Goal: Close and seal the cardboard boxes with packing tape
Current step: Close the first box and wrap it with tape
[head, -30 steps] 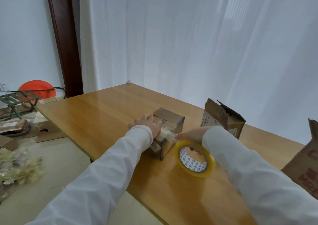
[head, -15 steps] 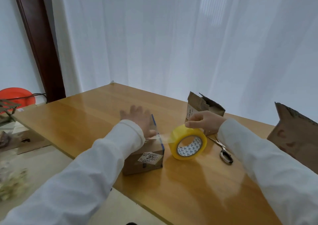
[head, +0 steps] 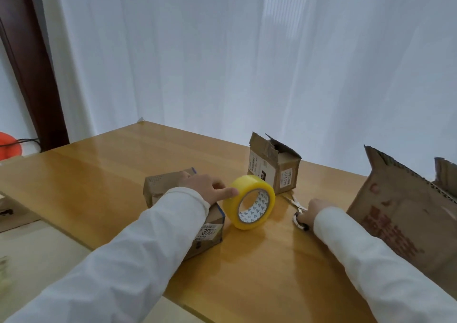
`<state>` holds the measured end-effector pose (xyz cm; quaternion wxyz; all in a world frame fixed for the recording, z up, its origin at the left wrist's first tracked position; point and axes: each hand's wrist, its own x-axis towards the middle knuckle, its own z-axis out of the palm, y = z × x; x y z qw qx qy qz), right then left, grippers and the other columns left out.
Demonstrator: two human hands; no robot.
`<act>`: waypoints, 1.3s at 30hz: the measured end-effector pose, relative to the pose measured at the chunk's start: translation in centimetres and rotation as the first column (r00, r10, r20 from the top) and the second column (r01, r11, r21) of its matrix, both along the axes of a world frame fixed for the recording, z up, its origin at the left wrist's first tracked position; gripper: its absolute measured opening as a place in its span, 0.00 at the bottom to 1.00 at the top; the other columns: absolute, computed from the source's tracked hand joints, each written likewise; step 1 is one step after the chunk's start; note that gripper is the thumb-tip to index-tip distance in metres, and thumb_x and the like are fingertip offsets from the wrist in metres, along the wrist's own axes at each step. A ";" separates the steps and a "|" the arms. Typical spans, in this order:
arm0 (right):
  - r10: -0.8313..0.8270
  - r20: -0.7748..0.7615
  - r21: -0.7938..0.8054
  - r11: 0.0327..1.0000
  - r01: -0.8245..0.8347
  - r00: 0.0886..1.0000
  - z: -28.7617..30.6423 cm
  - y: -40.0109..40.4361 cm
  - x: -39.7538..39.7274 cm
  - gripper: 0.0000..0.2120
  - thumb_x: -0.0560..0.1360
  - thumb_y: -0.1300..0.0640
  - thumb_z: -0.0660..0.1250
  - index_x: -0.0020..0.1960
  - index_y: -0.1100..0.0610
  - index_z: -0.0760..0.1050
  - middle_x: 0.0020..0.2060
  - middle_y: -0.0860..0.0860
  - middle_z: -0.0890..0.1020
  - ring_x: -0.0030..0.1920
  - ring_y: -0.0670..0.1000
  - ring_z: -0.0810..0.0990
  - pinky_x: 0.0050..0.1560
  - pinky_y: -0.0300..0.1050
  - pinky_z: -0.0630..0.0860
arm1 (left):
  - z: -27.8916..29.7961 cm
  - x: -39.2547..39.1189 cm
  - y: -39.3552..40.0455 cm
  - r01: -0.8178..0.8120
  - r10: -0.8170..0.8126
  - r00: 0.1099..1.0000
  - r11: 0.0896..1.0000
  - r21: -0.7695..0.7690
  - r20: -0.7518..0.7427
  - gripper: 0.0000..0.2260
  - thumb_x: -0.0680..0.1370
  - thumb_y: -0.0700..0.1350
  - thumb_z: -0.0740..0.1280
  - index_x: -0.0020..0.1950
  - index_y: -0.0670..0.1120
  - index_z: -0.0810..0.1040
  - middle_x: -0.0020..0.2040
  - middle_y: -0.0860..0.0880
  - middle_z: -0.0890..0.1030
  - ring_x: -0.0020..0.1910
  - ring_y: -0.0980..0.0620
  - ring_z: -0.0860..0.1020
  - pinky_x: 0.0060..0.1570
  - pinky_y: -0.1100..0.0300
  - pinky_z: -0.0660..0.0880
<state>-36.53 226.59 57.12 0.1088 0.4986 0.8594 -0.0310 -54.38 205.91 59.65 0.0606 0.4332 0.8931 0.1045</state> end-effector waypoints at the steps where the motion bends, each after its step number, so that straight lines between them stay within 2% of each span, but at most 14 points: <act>1: -0.006 -0.007 0.015 1.000 0.006 1.000 -0.2 0.2 -0.2 0.16 0.76 0.43 0.63 0.40 0.55 0.70 0.35 0.49 0.73 0.33 0.46 0.71 0.30 0.36 0.66 | 0.0 0.3 -0.1 -0.037 0.037 0.999 0.999 -0.006 -0.036 0.28 0.72 0.73 0.48 0.57 0.59 0.77 0.51 0.54 0.81 0.56 0.50 0.75 0.66 0.47 0.58; 4: 0.017 -0.017 0.065 0.998 -0.016 1.000 -0.3 0.4 -0.2 0.14 0.76 0.45 0.64 0.47 0.56 0.71 0.35 0.49 0.72 0.36 0.48 0.72 0.30 0.37 0.65 | 0.1 0.7 -0.4 -0.125 0.125 0.992 0.991 0.038 0.003 0.28 0.73 0.73 0.50 0.58 0.58 0.76 0.53 0.54 0.80 0.53 0.49 0.72 0.66 0.47 0.59; 7: 0.048 -0.050 0.070 0.997 -0.044 0.998 -0.2 0.7 0.6 0.16 0.76 0.46 0.65 0.56 0.56 0.69 0.43 0.50 0.75 0.44 0.51 0.75 0.36 0.39 0.70 | -0.3 0.4 -0.6 -0.202 0.170 0.969 0.963 0.180 0.177 0.23 0.72 0.71 0.57 0.57 0.59 0.76 0.51 0.56 0.77 0.54 0.48 0.65 0.61 0.50 0.62; 9: 0.022 -0.172 -0.013 1.000 -0.024 0.985 0.0 1.0 1.4 0.19 0.76 0.48 0.66 0.61 0.56 0.68 0.50 0.52 0.77 0.48 0.52 0.76 0.44 0.42 0.73 | -0.9 -0.3 -0.7 -0.262 0.172 0.939 0.918 0.298 0.297 0.20 0.71 0.71 0.61 0.53 0.61 0.77 0.50 0.59 0.78 0.60 0.46 0.66 0.57 0.52 0.63; 11: -0.069 -0.409 -0.202 0.979 -0.016 0.910 0.6 1.0 2.0 0.17 0.76 0.51 0.67 0.61 0.56 0.69 0.47 0.52 0.77 0.46 0.52 0.77 0.44 0.42 0.73 | -1.5 -1.0 -0.7 -0.288 0.152 0.921 0.885 0.365 0.359 0.15 0.70 0.70 0.64 0.48 0.63 0.78 0.49 0.60 0.80 0.61 0.45 0.69 0.60 0.52 0.64; 13: -0.248 -0.579 -0.482 0.873 -0.081 0.777 1.8 0.3 2.2 0.13 0.77 0.54 0.66 0.60 0.56 0.70 0.46 0.54 0.81 0.44 0.51 0.81 0.41 0.41 0.75 | -1.6 -1.0 -0.8 -0.301 0.139 0.908 0.872 0.386 0.395 0.11 0.67 0.69 0.64 0.42 0.66 0.78 0.47 0.61 0.81 0.59 0.44 0.73 0.63 0.49 0.67; 15: -0.372 -0.604 -0.672 0.713 -0.200 0.705 3.2 -0.5 2.4 0.11 0.79 0.55 0.63 0.60 0.58 0.72 0.46 0.57 0.83 0.44 0.50 0.82 0.38 0.39 0.75 | -1.5 -0.9 -0.8 -0.321 0.129 0.898 0.846 0.425 0.421 0.08 0.65 0.67 0.62 0.39 0.70 0.78 0.46 0.61 0.81 0.57 0.43 0.74 0.60 0.46 0.71; 20: -0.315 -0.554 -0.799 0.462 -0.386 0.770 4.8 -2.9 3.0 0.12 0.78 0.53 0.66 0.54 0.61 0.73 0.43 0.57 0.84 0.35 0.48 0.80 0.30 0.35 0.74 | -1.2 0.0 -1.2 -0.256 0.026 0.911 0.818 0.515 0.412 0.09 0.76 0.53 0.63 0.42 0.67 0.80 0.47 0.64 0.82 0.56 0.51 0.75 0.59 0.52 0.73; 23: -0.188 -0.544 -0.828 0.281 -0.486 0.818 4.8 -4.3 3.6 0.31 0.57 0.44 0.81 0.49 0.57 0.71 0.39 0.54 0.81 0.37 0.48 0.80 0.35 0.35 0.74 | -1.1 0.3 -1.1 -0.197 -0.071 0.903 0.809 0.554 0.424 0.09 0.78 0.50 0.64 0.45 0.65 0.80 0.48 0.63 0.82 0.54 0.55 0.78 0.58 0.58 0.74; 26: -0.013 -0.526 -0.841 0.158 -0.517 0.851 4.6 -5.2 3.8 0.45 0.44 0.33 0.81 0.50 0.56 0.67 0.38 0.50 0.82 0.39 0.47 0.80 0.39 0.36 0.74 | -0.8 0.8 -0.9 -0.127 -0.167 0.887 0.809 0.574 0.431 0.11 0.79 0.47 0.63 0.48 0.64 0.79 0.47 0.63 0.83 0.54 0.52 0.79 0.59 0.56 0.74; 28: -0.001 -0.485 -0.862 0.170 -0.478 0.875 4.5 -5.7 3.5 0.50 0.41 0.30 0.79 0.52 0.56 0.66 0.37 0.50 0.82 0.39 0.48 0.81 0.40 0.37 0.75 | -0.6 0.9 -0.9 -0.109 -0.200 0.876 0.804 0.585 0.439 0.11 0.79 0.46 0.64 0.49 0.63 0.79 0.46 0.63 0.83 0.54 0.52 0.79 0.59 0.55 0.74; 31: 0.055 -0.421 -0.879 0.218 -0.423 0.905 4.1 -6.9 2.9 0.51 0.38 0.27 0.77 0.52 0.55 0.67 0.37 0.50 0.82 0.39 0.48 0.81 0.42 0.39 0.76 | -0.5 1.2 -1.2 -0.105 -0.241 0.855 0.786 0.609 0.459 0.10 0.79 0.44 0.64 0.51 0.58 0.80 0.46 0.62 0.83 0.53 0.60 0.78 0.51 0.67 0.71; 33: 0.091 -0.415 -0.873 0.240 -0.424 0.905 3.7 -7.8 2.5 0.52 0.37 0.26 0.75 0.51 0.54 0.67 0.38 0.50 0.81 0.40 0.48 0.80 0.44 0.40 0.75 | -0.4 1.3 -1.3 -0.093 -0.252 0.856 0.784 0.614 0.451 0.10 0.80 0.43 0.63 0.54 0.57 0.80 0.47 0.62 0.82 0.52 0.61 0.78 0.49 0.71 0.70; 39: 0.104 -0.445 -0.833 0.316 -0.454 0.890 3.1 -9.5 1.3 0.56 0.31 0.23 0.70 0.50 0.54 0.68 0.42 0.52 0.79 0.43 0.49 0.78 0.47 0.41 0.73 | -0.4 1.1 -1.1 -0.124 -0.231 0.843 0.796 0.593 0.485 0.13 0.81 0.42 0.60 0.53 0.59 0.79 0.44 0.64 0.83 0.44 0.59 0.78 0.52 0.65 0.72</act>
